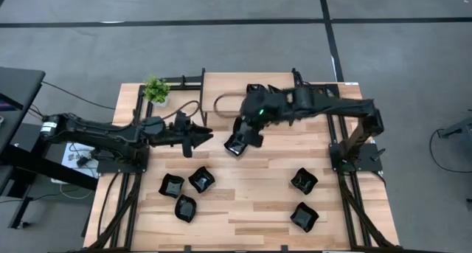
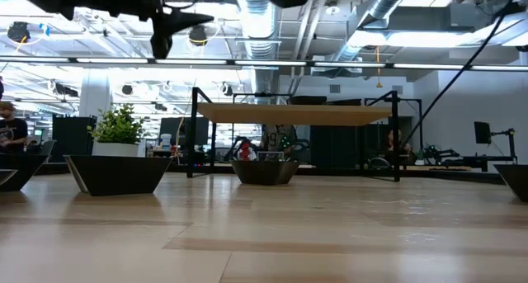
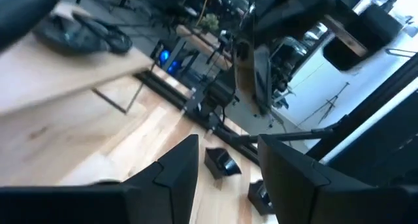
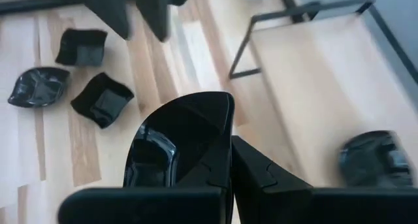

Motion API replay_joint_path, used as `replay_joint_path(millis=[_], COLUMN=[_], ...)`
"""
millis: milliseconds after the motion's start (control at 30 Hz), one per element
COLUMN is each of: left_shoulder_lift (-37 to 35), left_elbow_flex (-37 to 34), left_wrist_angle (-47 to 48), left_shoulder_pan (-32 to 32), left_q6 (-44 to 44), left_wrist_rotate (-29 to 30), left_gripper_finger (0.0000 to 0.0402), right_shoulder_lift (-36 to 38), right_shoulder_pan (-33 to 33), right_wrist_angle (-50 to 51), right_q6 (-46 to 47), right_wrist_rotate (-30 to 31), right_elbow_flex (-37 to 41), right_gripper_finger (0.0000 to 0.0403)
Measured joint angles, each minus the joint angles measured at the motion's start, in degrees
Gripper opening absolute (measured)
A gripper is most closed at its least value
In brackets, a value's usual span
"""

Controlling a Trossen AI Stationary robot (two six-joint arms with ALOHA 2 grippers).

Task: Pick & Place Mini shaped plates
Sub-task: Stack the black leaf shaped plate on top of the black leaf shaped plate on the shelf

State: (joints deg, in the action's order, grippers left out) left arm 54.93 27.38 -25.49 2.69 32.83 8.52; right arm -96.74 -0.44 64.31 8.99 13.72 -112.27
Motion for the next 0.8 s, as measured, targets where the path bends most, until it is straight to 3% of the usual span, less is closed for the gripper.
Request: replay_joint_path(millis=[167, 367, 700, 800], left_shoulder_lift=[-3.1, -4.0, -3.9, -3.9], left_elbow_flex=[0.0, 0.0, 0.0, 0.0], left_wrist_angle=[0.0, -0.1, -0.3, -0.3], left_shoulder_pan=[-0.3, -0.3, -0.3, -0.3], left_q6=[-4.2, -8.3, -8.6, -8.6], left_wrist_rotate=[0.0, 0.0, 0.1, 1.4], left_gripper_finger=[0.0159, 0.0160, 0.0160, 0.0158], right_shoulder_lift=[4.1, 4.4, -6.4, -10.0], right_shoulder_pan=[-7.7, -21.0, -41.1, -44.5], right_wrist_angle=[0.0, 0.2, 1.3, 1.3], right_q6=[-6.2, -14.6, -28.6, -32.0], right_wrist_rotate=[-6.5, -20.6, -40.2, -42.7], right_elbow_flex=[0.0, 0.0, 0.0, 0.0], right_gripper_finger=[0.0000, 0.0000, 0.0000, 0.0000])
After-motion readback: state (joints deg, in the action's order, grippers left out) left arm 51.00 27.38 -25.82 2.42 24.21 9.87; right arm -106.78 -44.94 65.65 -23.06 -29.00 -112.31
